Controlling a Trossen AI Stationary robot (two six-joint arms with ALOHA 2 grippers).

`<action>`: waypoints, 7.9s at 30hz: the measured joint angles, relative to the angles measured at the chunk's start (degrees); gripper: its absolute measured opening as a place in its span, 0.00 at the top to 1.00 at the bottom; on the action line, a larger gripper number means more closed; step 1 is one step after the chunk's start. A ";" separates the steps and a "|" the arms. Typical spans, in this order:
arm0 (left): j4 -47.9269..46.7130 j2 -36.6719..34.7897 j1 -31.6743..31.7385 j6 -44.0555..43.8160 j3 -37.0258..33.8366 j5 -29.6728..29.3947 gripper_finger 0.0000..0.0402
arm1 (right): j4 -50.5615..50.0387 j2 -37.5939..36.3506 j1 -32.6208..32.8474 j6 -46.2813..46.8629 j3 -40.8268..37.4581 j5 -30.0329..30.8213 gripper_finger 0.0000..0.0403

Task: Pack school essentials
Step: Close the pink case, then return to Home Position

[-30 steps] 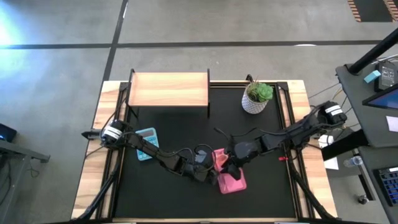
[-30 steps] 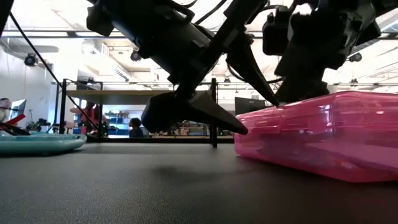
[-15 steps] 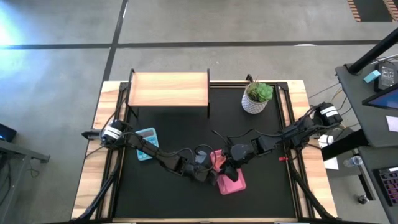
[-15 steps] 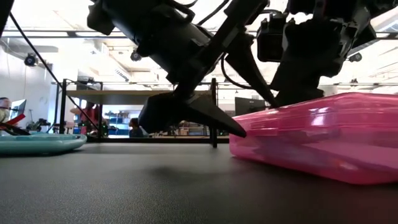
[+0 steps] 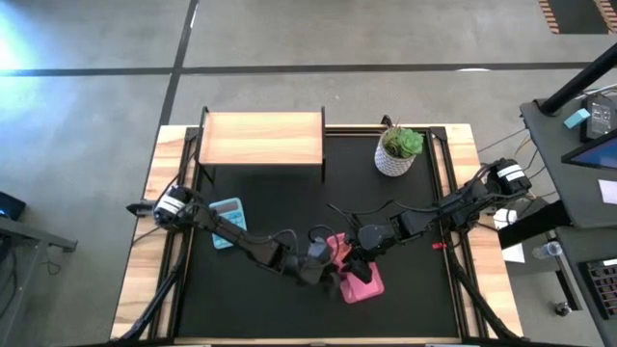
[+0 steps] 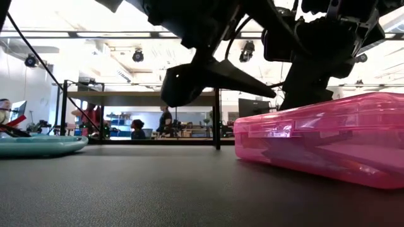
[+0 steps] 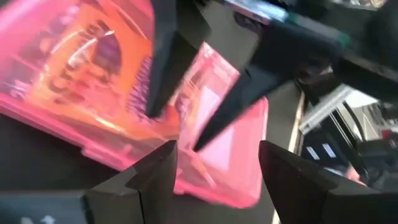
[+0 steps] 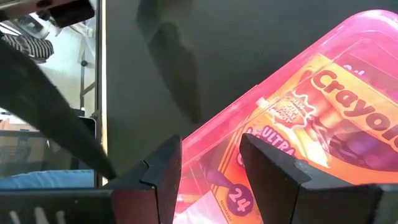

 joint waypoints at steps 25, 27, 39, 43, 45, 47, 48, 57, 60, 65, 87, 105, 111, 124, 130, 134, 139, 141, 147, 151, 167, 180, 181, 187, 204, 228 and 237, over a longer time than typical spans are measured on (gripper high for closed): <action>2.28 0.56 1.67 24.98 -3.71 -3.32 0.48 | -0.36 -0.07 -0.07 -3.00 -0.15 -1.79 0.60; 3.85 0.63 1.80 33.33 -3.84 -3.35 0.48 | -0.46 -0.07 -0.07 -3.34 -0.15 -1.98 0.60; 4.02 0.64 2.19 48.21 -5.41 -3.89 0.48 | -0.39 -0.07 -0.09 -3.34 -0.15 -2.01 0.60; 4.91 2.11 2.40 48.16 -5.27 -4.34 0.48 | -0.35 -0.07 -0.09 -3.32 -0.15 -1.98 0.60; 5.71 3.84 2.41 47.91 -4.25 -4.41 0.48 | -0.35 -0.07 -0.05 -3.34 -0.15 -1.80 0.60; 5.99 5.02 2.43 47.72 -3.55 -4.45 0.48 | -0.26 -0.07 -0.04 -3.36 -0.16 -1.53 0.60; 5.60 5.92 2.42 47.72 -3.14 -4.47 0.48 | -0.31 -0.07 -0.04 -3.36 -0.17 -1.56 0.60; 3.25 8.52 1.73 47.50 -3.71 -3.55 0.48 | -0.31 -0.24 -0.02 -3.26 -0.15 -1.18 0.60; 3.48 8.52 1.69 47.53 -4.74 -3.53 0.48 | -0.28 -0.24 -0.02 -3.22 -0.11 -1.07 0.60; 3.43 8.48 1.64 47.78 -5.42 -3.55 0.48 | -0.31 -0.26 -0.04 -3.15 -0.11 -1.09 0.60; 3.77 8.37 1.69 48.07 -6.31 -5.10 0.48 | -0.08 -4.82 2.61 -3.76 2.15 -2.66 0.60; 4.68 8.44 2.67 45.61 -6.29 -5.25 0.48 | 6.34 -0.45 4.87 -3.26 2.40 -2.92 0.60; 4.77 8.48 2.69 45.03 -6.29 -5.65 0.48 | 6.44 1.07 4.85 -3.36 2.59 -2.56 0.60; 5.09 8.48 2.78 44.90 -6.63 -5.76 0.48 | 5.88 7.59 4.79 -1.81 2.60 -2.34 0.60; 5.37 8.48 2.80 44.90 -6.93 -5.78 0.48 | 5.83 9.75 4.43 -1.93 2.56 -2.38 0.60; 5.60 8.44 2.80 44.85 -7.21 -5.80 0.48 | 5.81 9.80 3.89 -1.89 2.56 -2.80 0.60; 7.40 6.80 2.80 44.93 -7.27 -6.06 0.48 | 5.66 7.14 3.76 -1.94 2.45 -3.13 0.60; 8.68 5.34 2.80 44.97 -7.31 -6.63 0.48 | 5.64 5.36 3.76 -2.24 2.45 -3.13 0.60; 7.27 0.35 2.94 45.43 -7.67 -6.83 0.48 | 5.46 -0.06 3.75 -2.72 2.37 -3.06 0.60; 6.97 -3.00 3.04 45.46 -7.69 -7.86 0.48 | 4.00 -3.13 3.63 -3.14 2.01 -2.49 0.60; -3.90 -17.58 2.87 45.38 -7.96 -7.81 0.48 | -5.72 -16.93 3.03 -8.01 2.25 -2.33 0.60; -34.82 -38.30 2.82 44.99 -10.11 -13.05 0.48 | -16.59 -31.25 2.67 -21.18 1.30 6.98 0.60; -36.33 -39.89 2.82 45.00 -10.38 -14.14 0.48 | -16.78 -31.94 2.58 -21.56 1.00 7.74 0.60; -39.36 -51.61 2.80 45.16 -15.27 -16.75 0.48 | -17.65 -36.97 2.10 -23.03 -1.77 15.86 0.60; -36.40 -79.74 2.80 44.95 -36.48 -18.09 0.48 | -9.89 -47.98 1.18 -12.72 -17.40 24.44 0.60; -16.12 -100.47 2.80 44.83 -64.43 -23.02 0.48 | 11.89 -49.00 1.18 -7.98 -33.73 33.49 0.60; -13.66 -107.38 2.80 43.55 -70.97 -23.02 0.48 | 18.41 -49.00 1.18 -7.94 -37.90 33.48 0.67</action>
